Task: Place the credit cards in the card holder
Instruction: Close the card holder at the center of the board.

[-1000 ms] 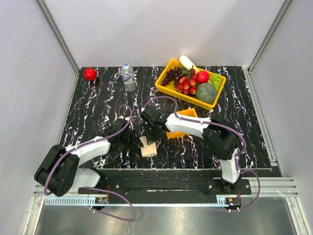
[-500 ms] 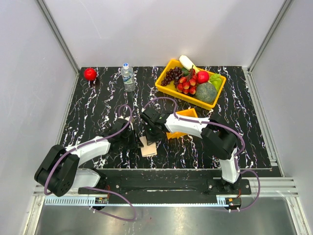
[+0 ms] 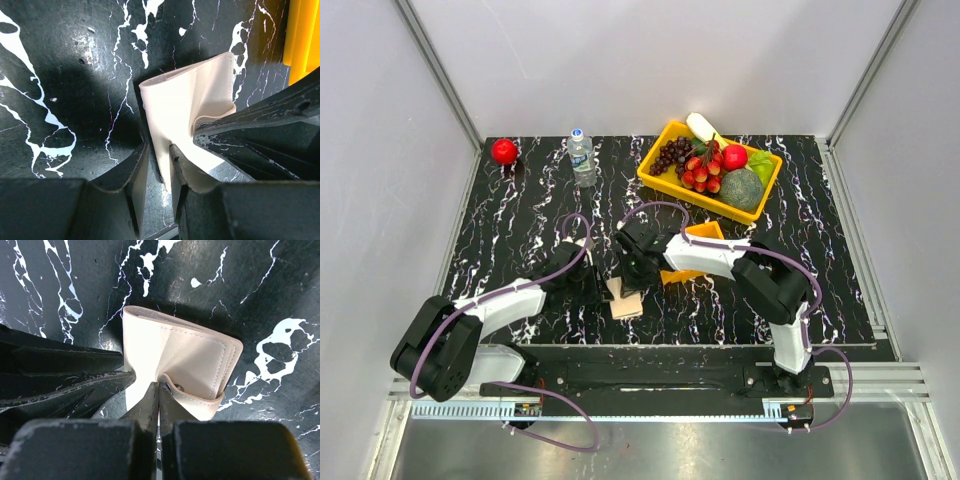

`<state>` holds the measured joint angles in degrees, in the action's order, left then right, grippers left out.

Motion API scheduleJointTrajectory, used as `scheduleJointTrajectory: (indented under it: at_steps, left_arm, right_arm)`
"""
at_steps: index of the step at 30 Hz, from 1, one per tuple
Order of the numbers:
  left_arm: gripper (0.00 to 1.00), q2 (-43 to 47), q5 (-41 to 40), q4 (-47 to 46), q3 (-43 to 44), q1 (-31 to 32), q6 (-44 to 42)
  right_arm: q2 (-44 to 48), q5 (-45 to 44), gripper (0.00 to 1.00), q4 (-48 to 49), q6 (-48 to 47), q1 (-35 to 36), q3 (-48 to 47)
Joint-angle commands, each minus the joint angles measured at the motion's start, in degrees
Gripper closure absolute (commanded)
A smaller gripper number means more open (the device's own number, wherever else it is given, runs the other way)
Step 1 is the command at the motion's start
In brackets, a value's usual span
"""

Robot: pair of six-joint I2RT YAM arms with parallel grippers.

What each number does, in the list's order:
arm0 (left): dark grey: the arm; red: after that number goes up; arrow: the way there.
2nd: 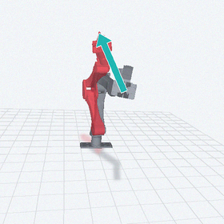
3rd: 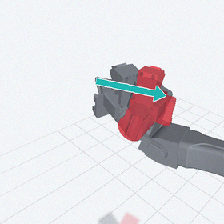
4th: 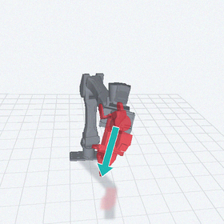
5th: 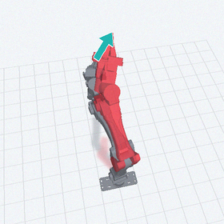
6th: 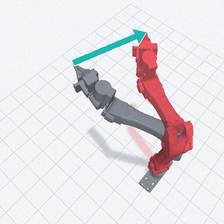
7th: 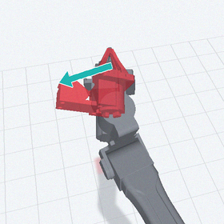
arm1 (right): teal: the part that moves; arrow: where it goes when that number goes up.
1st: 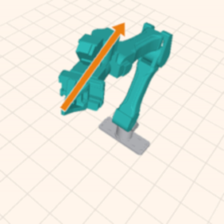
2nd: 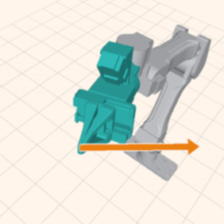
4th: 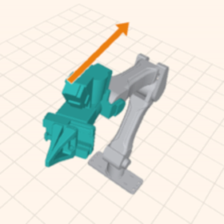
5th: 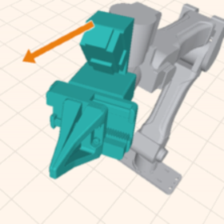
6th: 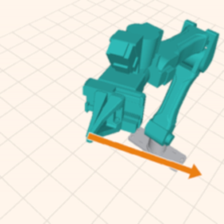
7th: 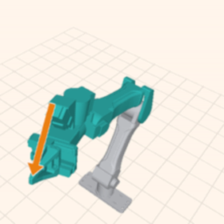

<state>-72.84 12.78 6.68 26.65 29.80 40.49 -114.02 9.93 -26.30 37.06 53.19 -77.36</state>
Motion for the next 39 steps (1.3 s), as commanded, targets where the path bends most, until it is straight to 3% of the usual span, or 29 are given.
scheduleJointTrajectory:
  at_steps: [1, 5, 8, 12, 16, 22, 27, 34, 39]
  left_arm:
    - [0.73, 1.2, -1.3, -1.0, 1.5, 0.3, -0.5]
    - [0.73, 1.3, -1.5, -1.0, 1.7, 0.3, -0.5]
    - [0.73, 1.5, -1.9, -0.6, 2.0, 0.2, -0.5]
    - [0.72, 2.2, -2.2, -0.4, 2.1, 0.3, -0.4]
    - [0.69, 3.0, -2.9, 0.1, 2.3, 0.3, -0.4]
    - [0.65, 5.2, -5.2, 0.7, 1.8, 0.3, 0.6]
    - [0.63, 7.6, -8.7, 2.1, 1.4, 0.0, 1.9]
    - [0.61, 10.0, -10.2, 4.0, 0.0, -2.1, 2.7]
    - [0.61, 11.1, -9.6, 3.6, -1.4, -3.3, 2.8]
  right_arm:
    - [0.2, -1.0, 1.00, 0.4, -0.8, -2.6, 4.7]
    - [1.3, 2.8, 0.99, 2.7, -1.6, -2.6, 4.1]
    - [4.3, 4.2, 0.90, 4.9, -1.6, -2.5, 3.6]
    - [7.7, 3.8, 0.65, 5.0, -2.3, -2.6, 1.6]
    - [9.6, 2.2, 0.57, 2.8, -2.5, -2.6, 0.2]
    - [8.1, -12.1, 0.55, -7.5, -0.4, 0.5, -3.8]
    - [1.2, -23.5, 0.56, -20.5, 1.9, 5.3, -13.9]
    - [-5.5, -27.9, 0.56, -27.6, 4.2, 8.8, -21.7]
    - [-6.1, -29.4, 0.58, -28.6, 4.4, 9.0, -22.1]
